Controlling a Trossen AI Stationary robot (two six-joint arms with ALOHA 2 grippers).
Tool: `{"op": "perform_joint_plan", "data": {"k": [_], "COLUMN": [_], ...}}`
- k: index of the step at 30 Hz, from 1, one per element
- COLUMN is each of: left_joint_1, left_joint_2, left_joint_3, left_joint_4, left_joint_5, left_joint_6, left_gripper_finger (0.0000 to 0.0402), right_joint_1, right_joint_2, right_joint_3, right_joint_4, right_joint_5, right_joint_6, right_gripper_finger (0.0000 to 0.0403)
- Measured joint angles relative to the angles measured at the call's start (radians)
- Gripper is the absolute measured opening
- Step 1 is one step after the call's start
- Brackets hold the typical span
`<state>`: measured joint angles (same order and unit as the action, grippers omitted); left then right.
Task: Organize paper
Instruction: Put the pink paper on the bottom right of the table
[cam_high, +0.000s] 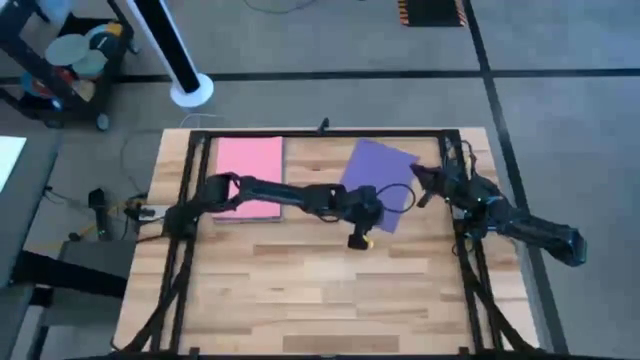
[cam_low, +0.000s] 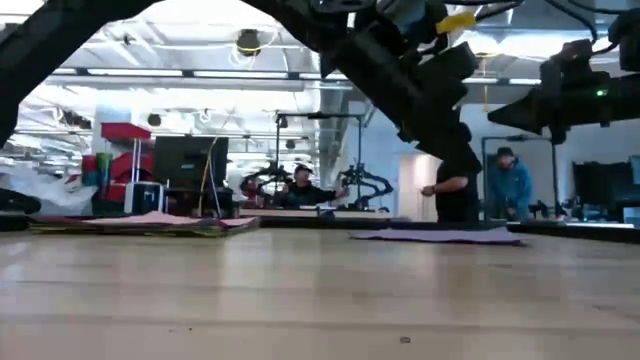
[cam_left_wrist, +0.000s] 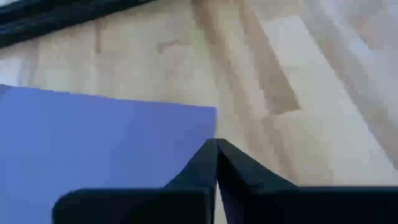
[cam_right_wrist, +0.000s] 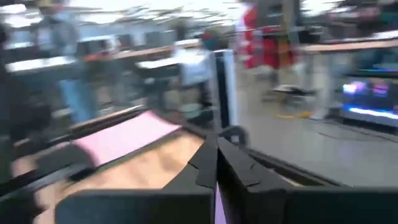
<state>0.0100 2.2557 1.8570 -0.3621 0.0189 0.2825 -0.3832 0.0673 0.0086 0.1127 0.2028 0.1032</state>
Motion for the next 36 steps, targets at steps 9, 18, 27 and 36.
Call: {"op": "perform_joint_plan", "data": {"k": [9, 18, 27, 36], "left_joint_1": [0.007, 0.044, 0.048, 0.043], "left_joint_2": [-0.161, -0.378, -0.632, -0.944], "left_joint_3": [-0.115, -0.546, -0.936, -1.106], "left_joint_4": [0.16, 0.708, 0.818, 0.468], "left_joint_5": [-0.015, 0.079, 0.052, 0.055], "left_joint_6": [-0.05, -0.157, -0.187, -0.174], "left_gripper_finger": [0.0, 0.0, 0.0, 0.0], "right_joint_1": [0.117, 0.241, 0.33, 0.381], "right_joint_2": [0.087, 0.313, 0.641, 0.938], "right_joint_3": [0.068, 0.136, 0.278, 0.466], "right_joint_4": [-0.005, 0.002, -0.09, -0.296], "right_joint_5": [-0.005, -0.051, -0.052, -0.051], "right_joint_6": [-0.051, 0.056, 0.164, 0.222], "right_gripper_finger": [0.0, 0.0, 0.0, 0.0]}}
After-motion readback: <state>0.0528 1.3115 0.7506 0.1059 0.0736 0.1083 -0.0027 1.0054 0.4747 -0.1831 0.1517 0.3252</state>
